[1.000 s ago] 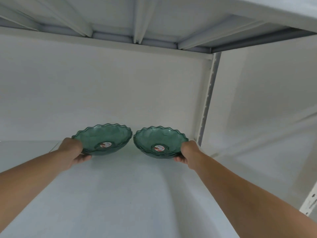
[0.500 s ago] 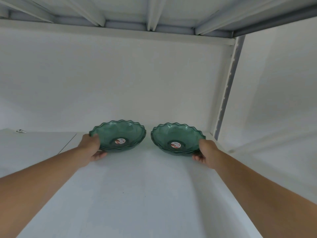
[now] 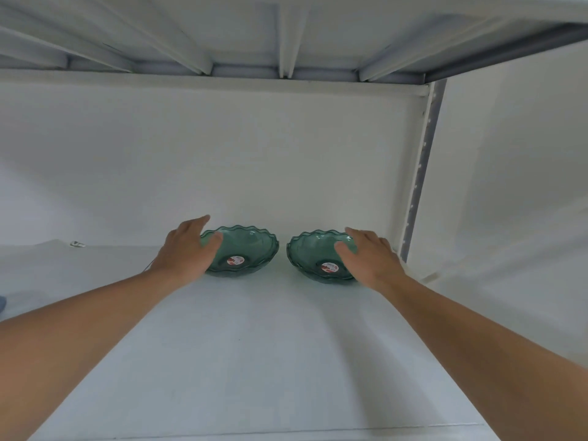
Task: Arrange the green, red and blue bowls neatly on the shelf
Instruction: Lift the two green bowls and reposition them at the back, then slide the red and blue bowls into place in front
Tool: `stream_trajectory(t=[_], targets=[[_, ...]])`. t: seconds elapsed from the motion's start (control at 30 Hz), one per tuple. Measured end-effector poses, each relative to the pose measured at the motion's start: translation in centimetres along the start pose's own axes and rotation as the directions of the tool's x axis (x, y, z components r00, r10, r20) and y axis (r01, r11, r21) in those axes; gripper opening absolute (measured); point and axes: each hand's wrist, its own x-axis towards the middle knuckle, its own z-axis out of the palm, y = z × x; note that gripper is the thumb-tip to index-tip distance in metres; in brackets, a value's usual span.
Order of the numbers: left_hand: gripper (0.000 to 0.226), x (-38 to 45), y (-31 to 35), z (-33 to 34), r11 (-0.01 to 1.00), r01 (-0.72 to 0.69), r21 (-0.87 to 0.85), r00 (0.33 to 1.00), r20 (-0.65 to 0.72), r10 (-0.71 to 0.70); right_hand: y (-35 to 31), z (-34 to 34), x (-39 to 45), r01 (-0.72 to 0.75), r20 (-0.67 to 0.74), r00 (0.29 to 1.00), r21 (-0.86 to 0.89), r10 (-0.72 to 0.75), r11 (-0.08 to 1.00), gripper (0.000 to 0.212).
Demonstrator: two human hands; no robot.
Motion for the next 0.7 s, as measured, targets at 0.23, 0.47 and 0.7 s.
stream_trajectory(t=[0.23,0.47,0.7], targets=[[0.070,-3.6,-0.6,-0.6,0.999,-0.021,0.033,1.000,0.009,0.020,-1.3,1.6,-1.9,0.103,0.007,0.995,0.041,-0.103,0.994,0.075],[0.079,-7.4,-3.1,-4.5,0.999,-0.032,-0.025,0.999,0.024,0.033,-5.5,1.7,-7.3,0.094,0.002,0.996,0.089,-0.094,0.992,0.074],[0.075,-13.0,-10.9,-11.0,0.994,-0.053,-0.095,0.998,0.040,0.057,-15.1,4.1,-15.3,0.092,-0.015,0.996,0.075,-0.092,0.993,0.072]])
